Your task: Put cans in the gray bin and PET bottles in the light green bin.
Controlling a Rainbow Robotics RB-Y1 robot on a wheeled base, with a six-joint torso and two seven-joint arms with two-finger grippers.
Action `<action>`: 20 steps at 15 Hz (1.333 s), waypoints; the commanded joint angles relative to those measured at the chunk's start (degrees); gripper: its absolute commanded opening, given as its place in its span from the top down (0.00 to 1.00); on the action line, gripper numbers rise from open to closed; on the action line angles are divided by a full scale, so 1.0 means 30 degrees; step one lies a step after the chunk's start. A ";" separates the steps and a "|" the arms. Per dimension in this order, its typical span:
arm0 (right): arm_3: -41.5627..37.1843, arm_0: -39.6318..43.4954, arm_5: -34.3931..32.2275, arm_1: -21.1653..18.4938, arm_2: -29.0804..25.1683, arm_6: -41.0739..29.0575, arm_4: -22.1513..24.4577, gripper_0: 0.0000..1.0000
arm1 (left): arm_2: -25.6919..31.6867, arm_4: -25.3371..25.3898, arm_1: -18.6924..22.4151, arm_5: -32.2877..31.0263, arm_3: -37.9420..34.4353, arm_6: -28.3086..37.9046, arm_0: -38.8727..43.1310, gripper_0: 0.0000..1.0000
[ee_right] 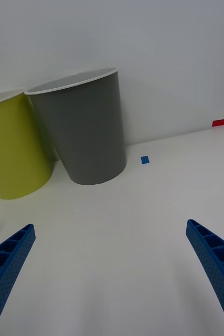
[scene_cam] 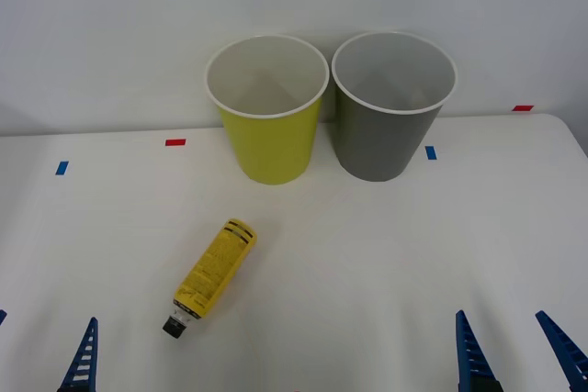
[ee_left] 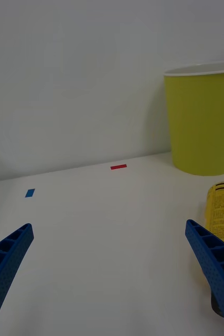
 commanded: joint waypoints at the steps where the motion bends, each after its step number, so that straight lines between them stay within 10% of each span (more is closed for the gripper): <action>1: 0.0000 0.0000 0.0000 0.0000 0.0000 -0.0002 0.0000 0.00 | 0.0000 0.0000 0.0000 0.0000 0.0000 0.0000 0.0000 0.00; 20: 0.0000 0.0000 0.0000 0.0000 0.0000 -0.0002 0.0000 0.00 | 0.0000 0.0000 0.0000 0.0000 0.0000 0.0000 0.0000 0.00</action>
